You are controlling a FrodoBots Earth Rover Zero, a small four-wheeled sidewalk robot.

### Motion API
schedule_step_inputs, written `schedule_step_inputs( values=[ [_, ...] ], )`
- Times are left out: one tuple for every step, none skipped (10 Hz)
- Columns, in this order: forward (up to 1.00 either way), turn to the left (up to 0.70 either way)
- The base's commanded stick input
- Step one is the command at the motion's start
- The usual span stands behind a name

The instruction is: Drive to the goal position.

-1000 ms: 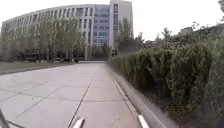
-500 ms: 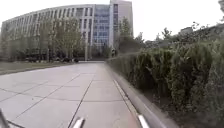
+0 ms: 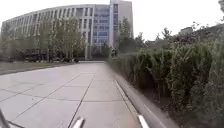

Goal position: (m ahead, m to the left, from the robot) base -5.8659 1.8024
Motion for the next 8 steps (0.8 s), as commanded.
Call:
schedule_step_inputs(
  values=[
    [0.04,0.0],
    [0.04,0.0],
    [0.04,0.0],
    [0.04,0.0],
    [0.04,0.0],
    [0.04,0.0],
    [0.04,0.0],
    [0.04,0.0]
  ],
)
